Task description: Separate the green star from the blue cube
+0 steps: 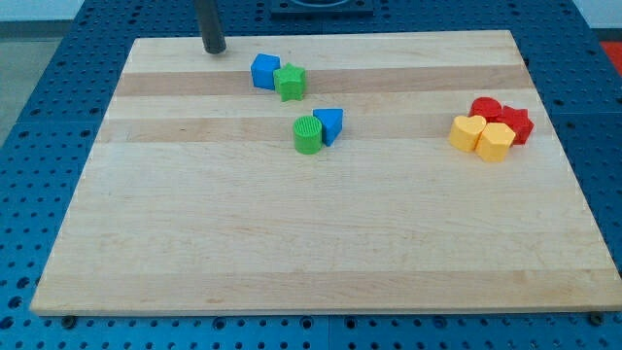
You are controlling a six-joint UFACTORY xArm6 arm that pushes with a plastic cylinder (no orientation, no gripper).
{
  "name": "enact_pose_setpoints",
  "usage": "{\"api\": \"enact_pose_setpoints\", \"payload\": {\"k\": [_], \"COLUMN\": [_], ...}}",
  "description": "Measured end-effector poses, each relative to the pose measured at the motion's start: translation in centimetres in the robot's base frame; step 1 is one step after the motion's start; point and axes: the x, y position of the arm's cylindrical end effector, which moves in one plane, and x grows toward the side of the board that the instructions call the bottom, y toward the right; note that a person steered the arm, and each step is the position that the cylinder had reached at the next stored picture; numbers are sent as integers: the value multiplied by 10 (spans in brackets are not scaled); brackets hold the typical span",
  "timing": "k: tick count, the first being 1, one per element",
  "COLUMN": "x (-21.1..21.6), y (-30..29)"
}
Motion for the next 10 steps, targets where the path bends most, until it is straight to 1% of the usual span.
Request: {"api": "enact_pose_setpoints", "payload": {"k": [2,5,7,9,10], "x": [5,40,60,92,100], "y": [52,63,102,110,113]}}
